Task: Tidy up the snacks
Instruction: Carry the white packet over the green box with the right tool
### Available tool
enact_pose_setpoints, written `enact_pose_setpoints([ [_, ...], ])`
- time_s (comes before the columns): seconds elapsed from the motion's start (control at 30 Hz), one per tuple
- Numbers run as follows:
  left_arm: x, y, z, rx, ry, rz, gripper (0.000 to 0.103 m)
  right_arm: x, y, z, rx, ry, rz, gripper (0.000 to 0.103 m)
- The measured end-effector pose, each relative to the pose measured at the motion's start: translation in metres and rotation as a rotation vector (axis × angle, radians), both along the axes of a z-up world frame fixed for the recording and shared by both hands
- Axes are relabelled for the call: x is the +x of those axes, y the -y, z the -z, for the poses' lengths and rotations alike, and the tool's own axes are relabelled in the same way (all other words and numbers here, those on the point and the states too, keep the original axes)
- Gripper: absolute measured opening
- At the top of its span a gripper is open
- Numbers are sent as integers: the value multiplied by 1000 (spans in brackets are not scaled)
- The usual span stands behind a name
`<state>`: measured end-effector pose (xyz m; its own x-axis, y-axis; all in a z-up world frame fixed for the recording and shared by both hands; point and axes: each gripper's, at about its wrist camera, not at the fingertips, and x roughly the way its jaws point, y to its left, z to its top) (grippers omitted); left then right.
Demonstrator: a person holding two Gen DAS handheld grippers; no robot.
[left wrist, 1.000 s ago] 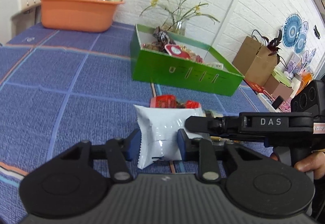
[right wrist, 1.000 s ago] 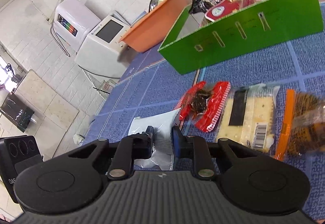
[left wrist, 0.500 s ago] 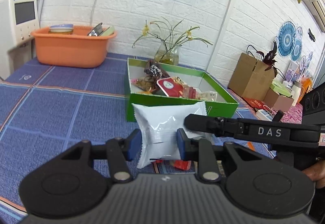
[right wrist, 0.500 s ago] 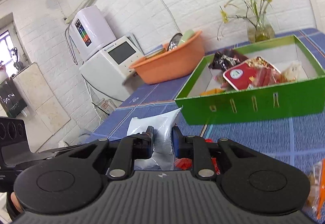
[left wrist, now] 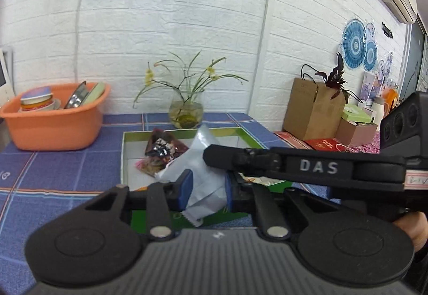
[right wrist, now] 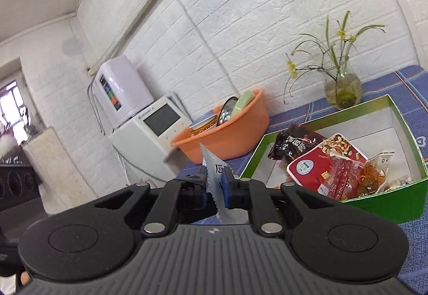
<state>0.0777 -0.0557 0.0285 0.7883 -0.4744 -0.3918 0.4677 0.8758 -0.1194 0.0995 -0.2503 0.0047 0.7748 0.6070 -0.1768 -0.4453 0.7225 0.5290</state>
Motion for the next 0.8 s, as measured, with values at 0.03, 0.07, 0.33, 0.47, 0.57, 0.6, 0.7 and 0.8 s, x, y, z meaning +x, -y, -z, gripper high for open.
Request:
enact_pose_setpoints([
  [0.03,5,4,1,6,2,1,11,4,2,1,7,-3,11,17],
  [0.07,12,9,2,11,-1,-5,11,9,4,2,12,-3,17,12],
  [0.33,102,44,31,-8,-172,24,7,82,14,23,-6,-128,124,3],
  [0.47,104,33,44,-18,-193,21,7,82,24,30,-44,-118,133,3],
  [0.57,78,17,40,27,-89,-2,13,53,41,27,-1,-88,112,21],
  [0.6,70,10,39,32,-72,2,42,41,46,26,20,-79,116,26],
  [0.7,38,-6,36,56,3,49,57,3,57,26,75,-94,115,58],
  [0.8,22,-9,46,122,-11,136,59,-19,59,37,106,-168,114,103],
])
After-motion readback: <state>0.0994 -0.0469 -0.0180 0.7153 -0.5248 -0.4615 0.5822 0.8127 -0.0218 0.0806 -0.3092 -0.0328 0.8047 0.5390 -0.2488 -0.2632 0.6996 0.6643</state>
